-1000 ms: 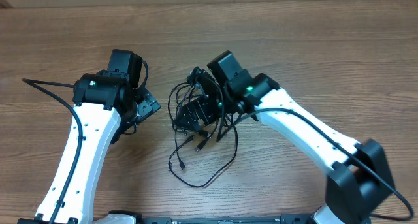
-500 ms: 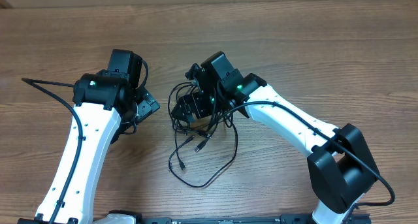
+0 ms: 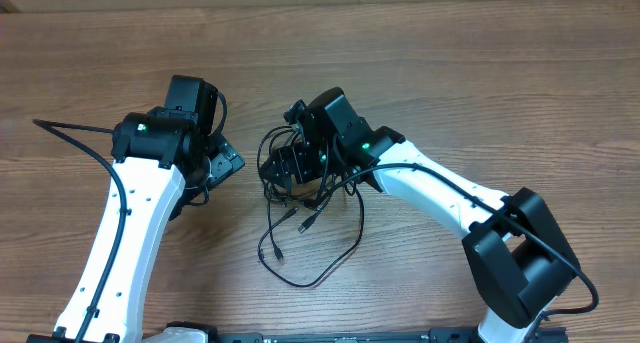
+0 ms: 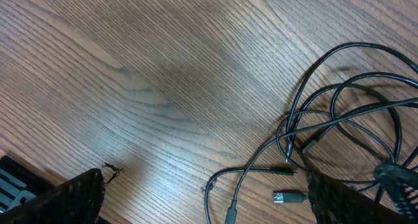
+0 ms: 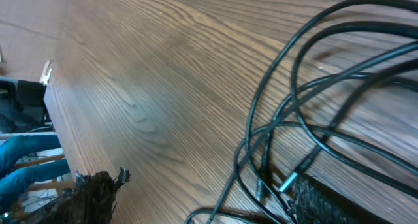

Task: Untangle cables

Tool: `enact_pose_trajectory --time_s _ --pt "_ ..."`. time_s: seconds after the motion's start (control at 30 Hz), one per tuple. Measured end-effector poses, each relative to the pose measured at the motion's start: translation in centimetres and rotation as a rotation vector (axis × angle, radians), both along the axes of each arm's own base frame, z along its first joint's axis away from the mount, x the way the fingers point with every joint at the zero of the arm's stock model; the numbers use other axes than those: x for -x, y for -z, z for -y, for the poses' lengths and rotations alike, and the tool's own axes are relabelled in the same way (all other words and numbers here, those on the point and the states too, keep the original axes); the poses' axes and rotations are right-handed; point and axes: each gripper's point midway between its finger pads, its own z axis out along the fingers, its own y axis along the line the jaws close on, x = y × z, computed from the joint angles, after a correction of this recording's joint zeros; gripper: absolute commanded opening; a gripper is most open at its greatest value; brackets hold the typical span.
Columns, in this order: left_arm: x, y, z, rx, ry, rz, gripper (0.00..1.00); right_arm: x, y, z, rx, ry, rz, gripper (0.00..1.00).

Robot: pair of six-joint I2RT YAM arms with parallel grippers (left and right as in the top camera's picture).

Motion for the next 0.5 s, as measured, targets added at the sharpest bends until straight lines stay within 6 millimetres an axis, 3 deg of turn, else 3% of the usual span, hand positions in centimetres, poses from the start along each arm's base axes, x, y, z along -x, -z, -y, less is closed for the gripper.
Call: enact_pose_trajectory --time_s 0.13,0.3,0.5 --pt "0.0 0.0 0.0 0.0 0.0 0.0 1.0 0.3 0.4 -1.3 -0.018 -0.013 0.01 0.81" --pt "-0.1 0.0 0.0 0.001 0.0 0.003 0.99 0.8 3.1 -2.4 0.016 0.008 -0.026 0.8" --pt "-0.1 0.0 0.0 0.001 0.0 0.005 1.0 0.1 4.9 -1.8 0.068 0.091 -0.048 0.8"
